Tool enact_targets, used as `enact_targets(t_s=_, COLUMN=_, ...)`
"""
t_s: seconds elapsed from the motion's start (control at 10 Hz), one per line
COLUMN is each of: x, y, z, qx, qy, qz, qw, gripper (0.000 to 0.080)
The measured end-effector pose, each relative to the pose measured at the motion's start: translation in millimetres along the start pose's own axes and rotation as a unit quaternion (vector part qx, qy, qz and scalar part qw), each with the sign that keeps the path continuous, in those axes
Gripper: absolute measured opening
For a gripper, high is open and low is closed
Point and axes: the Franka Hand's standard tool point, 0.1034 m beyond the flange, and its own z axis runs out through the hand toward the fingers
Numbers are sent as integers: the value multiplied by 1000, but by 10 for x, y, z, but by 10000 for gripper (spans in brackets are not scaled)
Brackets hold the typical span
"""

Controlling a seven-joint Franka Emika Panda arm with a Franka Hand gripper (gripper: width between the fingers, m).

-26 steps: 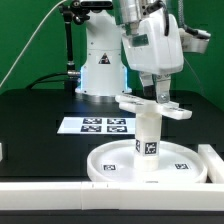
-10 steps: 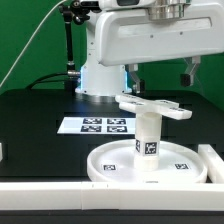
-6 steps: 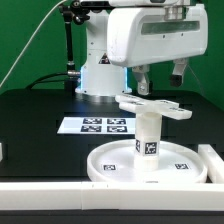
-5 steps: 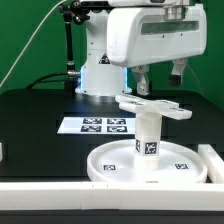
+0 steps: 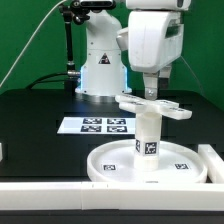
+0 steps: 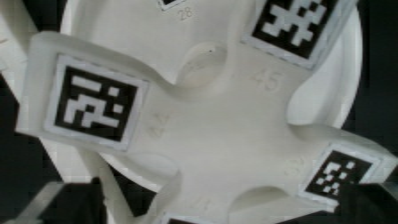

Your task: Assemble round table

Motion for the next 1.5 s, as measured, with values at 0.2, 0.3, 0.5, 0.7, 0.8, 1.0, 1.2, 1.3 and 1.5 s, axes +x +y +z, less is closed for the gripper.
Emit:
enact_targets(t_s=0.2, x=-23, y=11, z=1, qx=-1, qy=-2, qz=-43, qw=999, gripper=649)
enact_targets(t_s=0.3, x=-38, y=16, z=11, qx=-2, qy=-6, qz=-79, qw=997, gripper=649)
enact_targets(t_s=0.5, x=-26, y=5, z=80, qx=-3, qy=-15, qz=-130, qw=991, gripper=649)
enact_targets(t_s=0.7, x=-45, y=-10, z=145, qx=1, qy=-19, qz=-133, qw=991, gripper=649)
enact_targets(t_s=0.8, x=-63, y=-11, z=167, qx=3, qy=-20, qz=-132, qw=991, gripper=649)
enact_targets(t_s=1.0, x=-91, y=-13, z=202, qx=6, qy=-21, qz=-129, qw=991, gripper=649)
enact_targets(t_s=1.2, x=-100, y=-26, z=240, qx=9, qy=-23, qz=-129, qw=991, gripper=649)
enact_targets(t_s=1.3, x=-103, y=-30, z=254, qx=10, qy=-23, qz=-128, qw=991, gripper=649)
enact_targets(t_s=1.5, x=-106, y=-35, z=271, qx=12, qy=-24, qz=-127, qw=991, gripper=521)
